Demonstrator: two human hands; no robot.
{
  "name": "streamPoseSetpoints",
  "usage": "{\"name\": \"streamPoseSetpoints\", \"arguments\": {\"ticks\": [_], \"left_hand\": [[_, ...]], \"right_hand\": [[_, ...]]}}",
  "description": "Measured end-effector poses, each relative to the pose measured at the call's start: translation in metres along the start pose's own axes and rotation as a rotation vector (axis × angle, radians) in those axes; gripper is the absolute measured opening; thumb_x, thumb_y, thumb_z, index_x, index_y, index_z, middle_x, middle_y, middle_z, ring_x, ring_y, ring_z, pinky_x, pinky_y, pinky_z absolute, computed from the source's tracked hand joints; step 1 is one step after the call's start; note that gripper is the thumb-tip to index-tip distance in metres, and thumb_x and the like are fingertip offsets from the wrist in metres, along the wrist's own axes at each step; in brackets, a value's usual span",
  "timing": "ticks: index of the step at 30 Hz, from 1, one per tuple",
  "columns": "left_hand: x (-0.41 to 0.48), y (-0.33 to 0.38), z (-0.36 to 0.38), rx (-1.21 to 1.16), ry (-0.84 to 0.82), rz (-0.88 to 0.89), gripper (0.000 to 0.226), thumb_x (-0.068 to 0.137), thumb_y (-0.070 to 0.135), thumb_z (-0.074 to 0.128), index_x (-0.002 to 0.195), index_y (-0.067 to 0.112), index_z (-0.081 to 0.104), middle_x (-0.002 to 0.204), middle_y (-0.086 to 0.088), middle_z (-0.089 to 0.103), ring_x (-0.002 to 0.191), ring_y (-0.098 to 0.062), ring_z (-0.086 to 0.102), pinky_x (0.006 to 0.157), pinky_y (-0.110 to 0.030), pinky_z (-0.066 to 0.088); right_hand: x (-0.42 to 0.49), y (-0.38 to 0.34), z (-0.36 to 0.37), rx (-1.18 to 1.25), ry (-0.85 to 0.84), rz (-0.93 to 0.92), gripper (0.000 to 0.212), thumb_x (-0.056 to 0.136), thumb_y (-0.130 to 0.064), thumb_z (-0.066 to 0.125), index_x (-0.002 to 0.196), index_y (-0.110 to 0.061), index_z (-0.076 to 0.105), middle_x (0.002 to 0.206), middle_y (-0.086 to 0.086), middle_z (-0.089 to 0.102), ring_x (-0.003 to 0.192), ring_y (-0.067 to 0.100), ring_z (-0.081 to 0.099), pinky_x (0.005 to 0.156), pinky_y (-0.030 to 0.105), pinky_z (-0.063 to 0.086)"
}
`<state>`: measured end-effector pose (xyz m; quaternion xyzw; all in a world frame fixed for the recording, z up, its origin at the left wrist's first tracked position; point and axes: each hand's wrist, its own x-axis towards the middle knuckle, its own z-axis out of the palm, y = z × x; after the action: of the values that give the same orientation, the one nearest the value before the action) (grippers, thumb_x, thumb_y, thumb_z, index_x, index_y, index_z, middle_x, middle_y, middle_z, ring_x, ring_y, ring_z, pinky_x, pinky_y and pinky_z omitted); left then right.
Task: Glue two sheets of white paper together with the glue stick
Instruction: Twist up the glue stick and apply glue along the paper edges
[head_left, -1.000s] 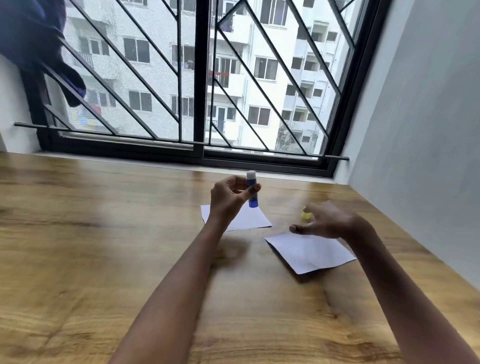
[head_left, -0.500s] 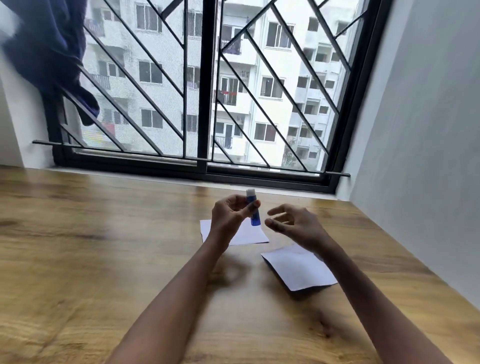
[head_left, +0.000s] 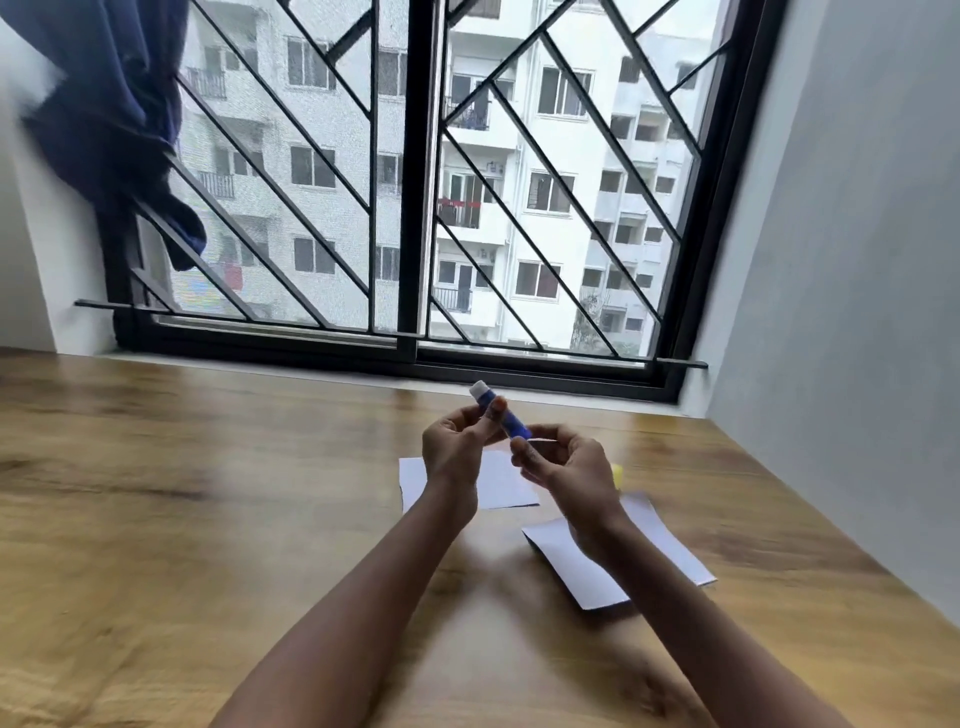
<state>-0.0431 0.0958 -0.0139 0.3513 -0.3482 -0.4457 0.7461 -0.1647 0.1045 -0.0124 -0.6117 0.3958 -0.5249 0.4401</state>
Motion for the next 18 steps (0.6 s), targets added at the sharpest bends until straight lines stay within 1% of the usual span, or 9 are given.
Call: {"name": "streamPoseSetpoints", "arguments": {"ticks": [3,5,6,7,10,12,14,16,18], "left_hand": [[0.0,0.001,0.003,-0.044,0.005,0.005,0.013,0.074,0.016,0.073,0.078,0.007,0.065,0.066,-0.001,0.071,0.065,-0.014,0.069,0.062,-0.018,0.052],[-0.001,0.001,0.005,-0.051,-0.031,-0.001,0.014,0.073,0.014,0.074,0.079,0.005,0.065,0.067,-0.002,0.072,0.068,-0.017,0.07,0.064,-0.019,0.053],[-0.002,0.001,0.005,-0.042,-0.049,-0.001,0.013,0.073,0.012,0.074,0.079,0.004,0.065,0.068,-0.003,0.072,0.069,-0.019,0.071,0.065,-0.021,0.053],[-0.003,0.002,0.005,-0.022,-0.064,0.005,0.013,0.072,0.012,0.074,0.079,0.004,0.066,0.069,-0.004,0.072,0.069,-0.02,0.071,0.068,-0.023,0.053],[-0.003,0.004,0.005,0.038,-0.088,0.03,0.011,0.071,0.011,0.075,0.078,0.005,0.068,0.068,-0.003,0.071,0.068,-0.016,0.069,0.08,-0.031,0.051],[-0.002,0.005,0.004,0.059,-0.077,0.026,0.011,0.07,0.011,0.076,0.077,0.007,0.069,0.067,-0.002,0.071,0.068,-0.014,0.067,0.092,-0.037,0.048],[-0.002,0.005,0.004,0.083,-0.07,0.013,0.013,0.069,0.012,0.077,0.078,0.007,0.069,0.071,-0.005,0.07,0.074,-0.018,0.065,0.099,-0.041,0.044],[-0.001,0.005,0.003,0.089,-0.065,0.017,0.013,0.068,0.013,0.077,0.077,0.008,0.069,0.074,-0.007,0.069,0.081,-0.022,0.064,0.102,-0.044,0.042],[0.001,0.005,0.001,0.069,-0.051,0.023,0.014,0.067,0.016,0.078,0.075,0.009,0.07,0.073,-0.005,0.071,0.087,-0.025,0.064,0.105,-0.046,0.039]], "right_hand": [[-0.003,-0.002,0.007,-0.122,0.141,-0.091,0.018,0.075,-0.021,0.077,0.088,-0.022,0.065,0.083,0.004,0.073,0.074,0.014,0.068,0.075,0.028,0.056],[-0.004,-0.006,0.009,-0.146,0.209,-0.117,0.012,0.079,-0.019,0.074,0.084,-0.023,0.064,0.078,0.003,0.071,0.069,0.013,0.064,0.073,0.029,0.055],[-0.005,-0.007,0.009,-0.136,0.212,-0.112,0.008,0.082,-0.019,0.07,0.082,-0.023,0.064,0.075,0.003,0.07,0.066,0.013,0.062,0.071,0.029,0.054],[-0.006,-0.008,0.008,-0.125,0.207,-0.099,0.007,0.086,-0.02,0.066,0.08,-0.022,0.065,0.07,0.002,0.068,0.063,0.013,0.06,0.068,0.029,0.053],[-0.005,-0.009,0.006,-0.074,0.132,0.012,0.03,0.095,-0.03,0.051,0.074,-0.014,0.066,0.059,0.002,0.061,0.054,0.014,0.051,0.058,0.026,0.045],[-0.003,-0.011,0.006,0.065,0.01,0.201,0.044,0.098,-0.038,0.041,0.072,-0.01,0.061,0.054,0.003,0.055,0.048,0.013,0.046,0.053,0.025,0.04],[-0.004,-0.015,0.004,0.193,-0.088,0.356,0.048,0.099,-0.042,0.034,0.075,-0.008,0.059,0.052,0.002,0.054,0.045,0.012,0.046,0.052,0.024,0.04],[-0.002,-0.018,0.003,0.24,-0.096,0.335,0.045,0.099,-0.041,0.036,0.083,-0.006,0.061,0.058,0.005,0.058,0.051,0.014,0.052,0.055,0.025,0.045],[-0.002,-0.019,0.003,0.26,-0.088,0.223,0.03,0.097,-0.032,0.044,0.094,-0.006,0.057,0.066,0.007,0.063,0.06,0.017,0.059,0.062,0.026,0.051]]}}
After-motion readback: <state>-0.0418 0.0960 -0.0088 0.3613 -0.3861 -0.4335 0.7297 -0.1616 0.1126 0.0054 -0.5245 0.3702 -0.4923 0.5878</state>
